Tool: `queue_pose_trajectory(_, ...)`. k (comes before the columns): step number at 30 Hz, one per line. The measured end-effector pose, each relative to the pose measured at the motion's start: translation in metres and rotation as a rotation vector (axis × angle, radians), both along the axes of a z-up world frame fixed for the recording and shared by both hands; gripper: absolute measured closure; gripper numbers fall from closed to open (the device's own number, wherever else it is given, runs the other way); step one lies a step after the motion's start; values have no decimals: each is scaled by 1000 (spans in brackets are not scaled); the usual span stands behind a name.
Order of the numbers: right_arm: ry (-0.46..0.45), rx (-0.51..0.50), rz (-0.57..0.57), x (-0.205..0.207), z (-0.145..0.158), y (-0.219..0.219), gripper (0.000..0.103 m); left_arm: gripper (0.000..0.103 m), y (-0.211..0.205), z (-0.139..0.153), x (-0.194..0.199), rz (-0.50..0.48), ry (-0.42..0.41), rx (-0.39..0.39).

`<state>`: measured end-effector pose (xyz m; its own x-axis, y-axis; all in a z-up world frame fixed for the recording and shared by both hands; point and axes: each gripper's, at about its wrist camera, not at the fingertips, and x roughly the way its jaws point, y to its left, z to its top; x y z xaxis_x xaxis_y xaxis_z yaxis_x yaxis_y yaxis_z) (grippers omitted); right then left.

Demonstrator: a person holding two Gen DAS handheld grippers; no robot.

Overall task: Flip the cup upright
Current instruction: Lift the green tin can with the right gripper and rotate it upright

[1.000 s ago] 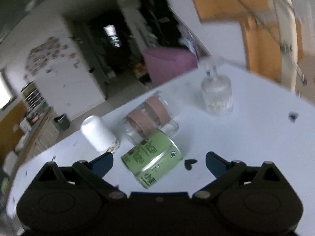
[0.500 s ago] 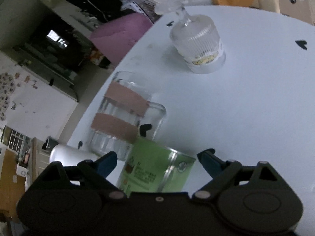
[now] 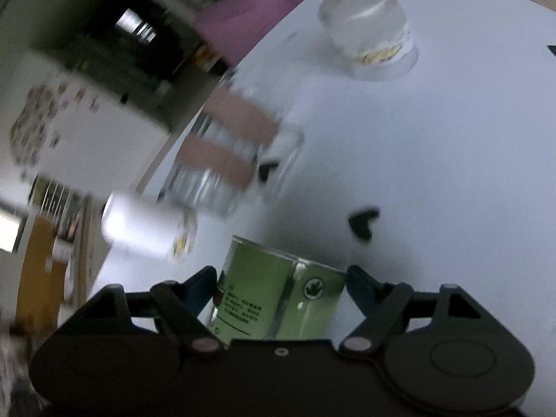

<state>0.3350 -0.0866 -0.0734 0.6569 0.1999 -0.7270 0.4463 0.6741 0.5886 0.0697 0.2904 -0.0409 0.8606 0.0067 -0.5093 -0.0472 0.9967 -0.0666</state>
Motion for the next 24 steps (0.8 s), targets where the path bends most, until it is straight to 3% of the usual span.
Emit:
queue_pose_trajectory(16,-59,-21,533,-116,14,93,22,0,-7,11,-17,-66,-28,-39)
queue_pose_trajectory(24,-68,-32,766,-138,15,146,22,0,-10,12,-17,-104,-17,-62)
